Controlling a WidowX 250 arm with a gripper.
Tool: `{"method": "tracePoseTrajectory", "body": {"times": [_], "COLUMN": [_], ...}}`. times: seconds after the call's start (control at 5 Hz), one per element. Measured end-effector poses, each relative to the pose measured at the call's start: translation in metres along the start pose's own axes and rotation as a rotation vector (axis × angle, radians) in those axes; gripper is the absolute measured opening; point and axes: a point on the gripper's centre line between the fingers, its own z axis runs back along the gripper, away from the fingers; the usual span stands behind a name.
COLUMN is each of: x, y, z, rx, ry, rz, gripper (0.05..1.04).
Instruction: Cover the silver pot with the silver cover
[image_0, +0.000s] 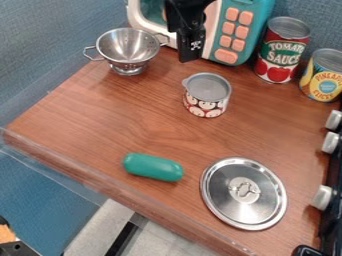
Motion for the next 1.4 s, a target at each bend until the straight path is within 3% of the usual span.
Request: {"method": "tracePoseTrajectory", "body": {"times": [0.2,0.4,0.6,0.8,1.0,1.2,1.4], "x": [-0.004,-0.011,-0.012,-0.011,-0.010,0.001,0.005], "y": [-0.003,-0.035,-0.067,-0.119,-0.153,-0.170,-0.181], "z": [-0.009,-0.022,-0.014,-0.017,-0.023,-0.035,-0.055], "rx": [-0.022,-0.062,-0.069,-0.072,-0.081,-0.107,-0.139], "ry": [0.024,0.095,0.086,0.134,0.143,0.108,0.132], "rz": [0.009,0.012,-0.006,-0.070,-0.142,-0.171,-0.221], "gripper": [1.001,1.001,1.001,1.001,1.001,1.001,1.001]}}
